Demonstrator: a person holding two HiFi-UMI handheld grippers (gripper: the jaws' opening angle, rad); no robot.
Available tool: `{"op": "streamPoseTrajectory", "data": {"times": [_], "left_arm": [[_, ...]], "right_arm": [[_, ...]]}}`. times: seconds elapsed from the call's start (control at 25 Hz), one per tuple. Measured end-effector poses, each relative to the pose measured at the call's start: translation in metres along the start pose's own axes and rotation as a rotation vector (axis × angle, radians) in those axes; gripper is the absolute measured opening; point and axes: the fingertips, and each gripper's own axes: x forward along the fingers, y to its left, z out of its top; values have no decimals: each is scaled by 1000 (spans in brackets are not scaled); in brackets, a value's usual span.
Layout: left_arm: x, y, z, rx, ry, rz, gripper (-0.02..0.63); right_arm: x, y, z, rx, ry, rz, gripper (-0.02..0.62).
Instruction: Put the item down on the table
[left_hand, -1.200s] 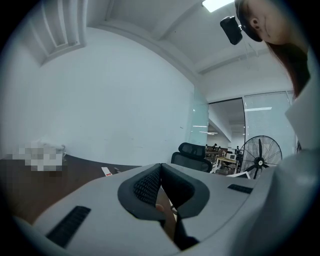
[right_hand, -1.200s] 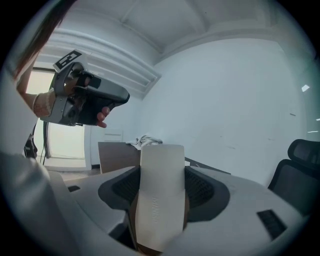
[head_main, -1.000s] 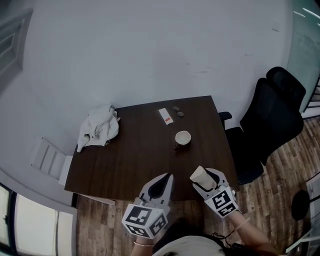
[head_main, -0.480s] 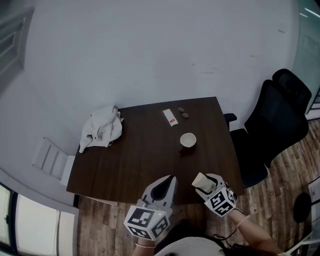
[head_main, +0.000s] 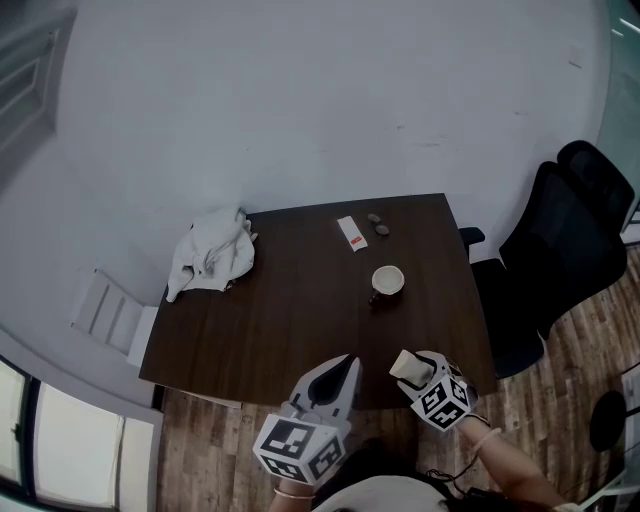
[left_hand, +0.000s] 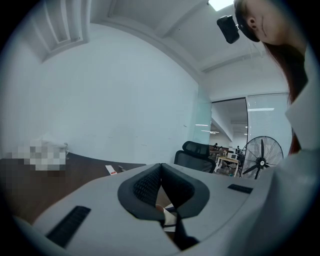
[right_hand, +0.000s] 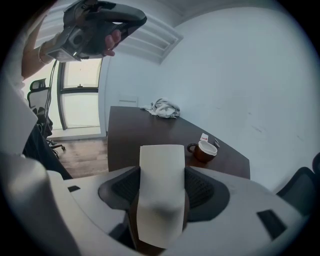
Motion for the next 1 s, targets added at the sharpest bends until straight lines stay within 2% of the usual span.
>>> {"op": "streamPoseTrajectory", "data": {"times": [1.0], "left_arm": [[-7,26,-2,-19,18,47,17]], "right_arm": [[57,-2,-11,-26,98,53,279]]}}
